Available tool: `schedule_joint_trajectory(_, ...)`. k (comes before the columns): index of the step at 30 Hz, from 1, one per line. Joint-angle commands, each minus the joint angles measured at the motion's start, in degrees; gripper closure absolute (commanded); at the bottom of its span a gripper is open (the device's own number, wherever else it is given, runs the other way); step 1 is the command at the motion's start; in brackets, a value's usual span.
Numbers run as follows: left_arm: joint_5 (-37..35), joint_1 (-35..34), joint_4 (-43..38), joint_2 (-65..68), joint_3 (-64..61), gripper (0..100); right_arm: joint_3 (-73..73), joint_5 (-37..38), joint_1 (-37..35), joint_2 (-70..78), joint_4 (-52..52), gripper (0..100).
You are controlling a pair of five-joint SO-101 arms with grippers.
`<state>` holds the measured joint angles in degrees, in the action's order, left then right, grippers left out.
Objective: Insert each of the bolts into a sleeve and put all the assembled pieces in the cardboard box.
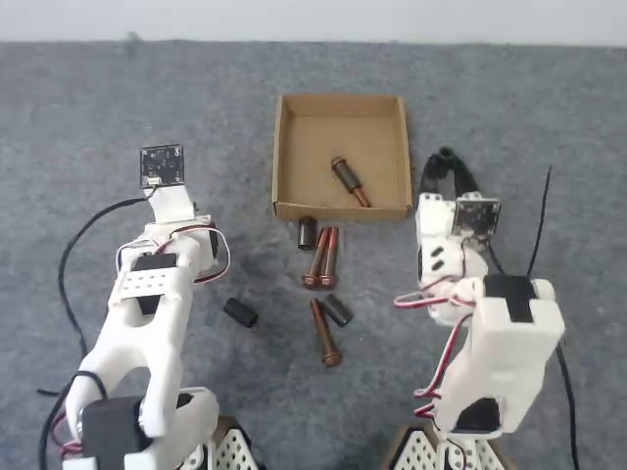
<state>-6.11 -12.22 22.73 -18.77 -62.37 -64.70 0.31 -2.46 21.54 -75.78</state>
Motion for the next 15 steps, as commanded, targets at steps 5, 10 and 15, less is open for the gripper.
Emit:
schedule_joint_trajectory(5,0.70,0.09,-1.58,-3.16,0.40,99,-10.55,-0.79,-1.01,-7.34,-7.60,99.3)
schedule_joint_trajectory(10,0.70,0.09,-1.41,-3.16,0.40,99,-18.73,-0.62,-4.26,-7.96,-15.52,99.3)
schedule_joint_trajectory(15,0.70,0.09,-1.32,-3.25,0.31,99,-27.34,-0.62,-6.73,-7.96,-23.34,99.3)
